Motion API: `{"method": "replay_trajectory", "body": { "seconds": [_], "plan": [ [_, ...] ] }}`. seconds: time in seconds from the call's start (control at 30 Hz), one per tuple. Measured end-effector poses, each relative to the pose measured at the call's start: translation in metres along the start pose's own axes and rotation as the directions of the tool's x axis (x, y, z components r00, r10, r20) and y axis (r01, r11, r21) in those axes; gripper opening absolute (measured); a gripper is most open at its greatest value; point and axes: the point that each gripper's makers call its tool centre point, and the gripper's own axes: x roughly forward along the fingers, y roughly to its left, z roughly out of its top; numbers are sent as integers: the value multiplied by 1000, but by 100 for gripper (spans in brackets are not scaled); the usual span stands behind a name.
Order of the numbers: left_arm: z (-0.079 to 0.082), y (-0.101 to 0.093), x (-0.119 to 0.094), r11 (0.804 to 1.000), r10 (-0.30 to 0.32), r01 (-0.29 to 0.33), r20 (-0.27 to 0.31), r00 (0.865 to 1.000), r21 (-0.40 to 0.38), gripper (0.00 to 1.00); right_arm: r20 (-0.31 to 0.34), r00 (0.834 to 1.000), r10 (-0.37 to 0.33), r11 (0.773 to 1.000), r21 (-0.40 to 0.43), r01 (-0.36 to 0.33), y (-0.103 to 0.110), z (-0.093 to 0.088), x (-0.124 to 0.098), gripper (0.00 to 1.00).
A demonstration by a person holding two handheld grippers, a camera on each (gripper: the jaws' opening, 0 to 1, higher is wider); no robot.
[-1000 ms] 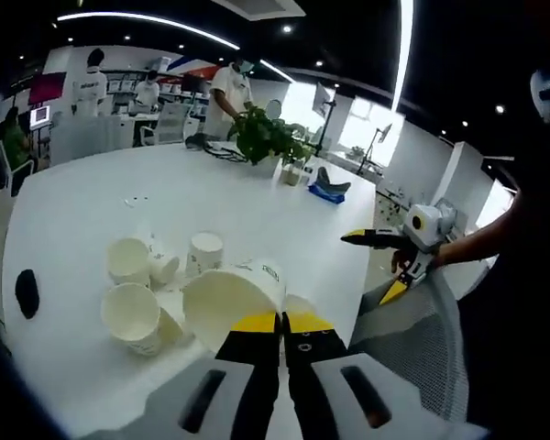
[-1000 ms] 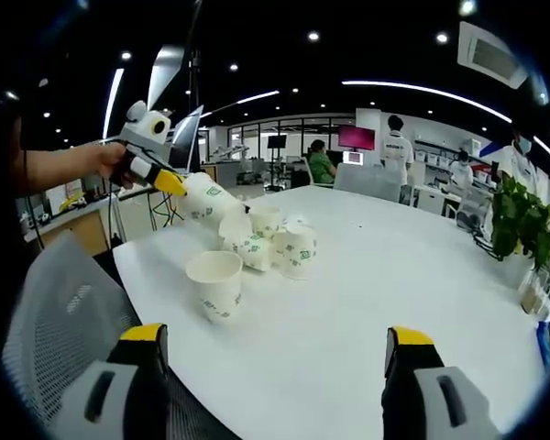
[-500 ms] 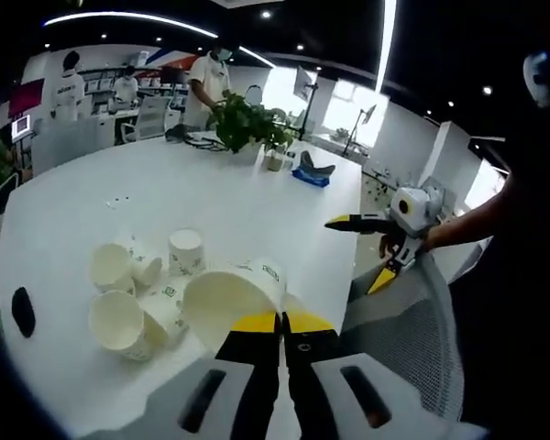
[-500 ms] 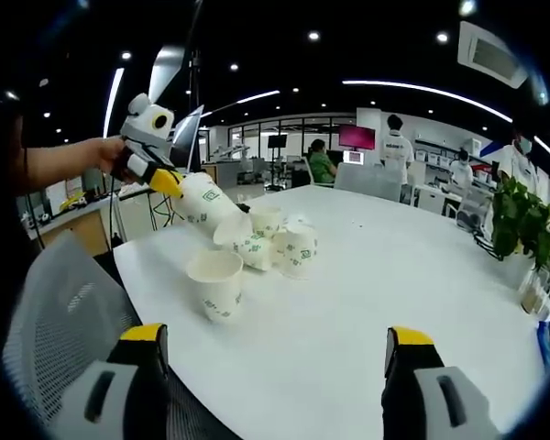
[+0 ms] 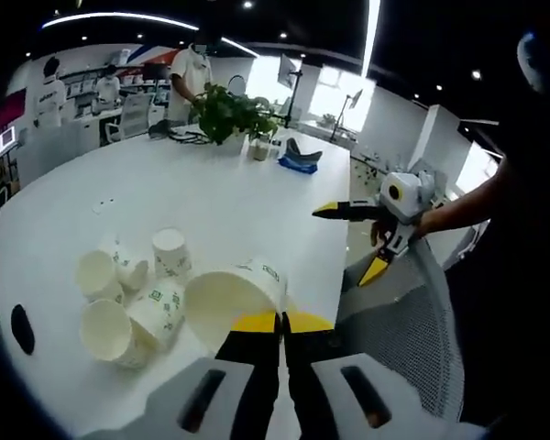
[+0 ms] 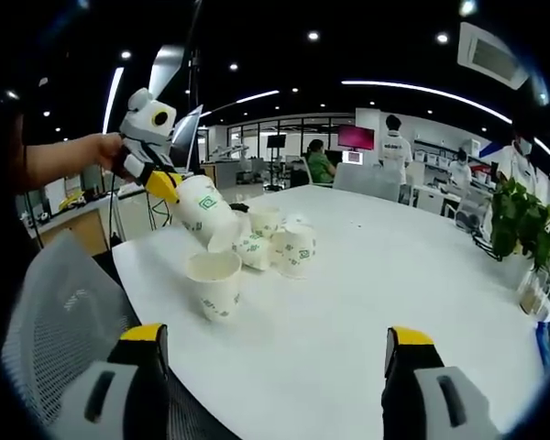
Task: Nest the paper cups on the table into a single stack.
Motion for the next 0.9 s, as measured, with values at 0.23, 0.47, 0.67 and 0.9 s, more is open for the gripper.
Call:
{"method": "replay_trajectory", "body": {
  "seconds": [0.23, 0.47, 0.67, 0.9],
  "plan": [
    [-6, -2, 5, 999, -5, 7, -53, 999, 42, 0, 6, 1000, 1, 1000, -4, -1, 0, 1, 0, 100],
    [-10, -5, 8, 997, -8, 15, -103, 995, 76, 0, 5, 1000, 1, 1000, -3, -1, 1, 1, 0, 100],
    [-11, -6, 11, 993, 5, 11, -137, 991, 115, 0, 3, 1000, 1, 1000, -4, -1, 1, 1, 0, 100],
    [-14, -6, 15, 985, 20, 14, -196, 980, 172, 0, 3, 1000, -2, 1000, -2, 2, 0, 1, 0, 100]
  ]
}}
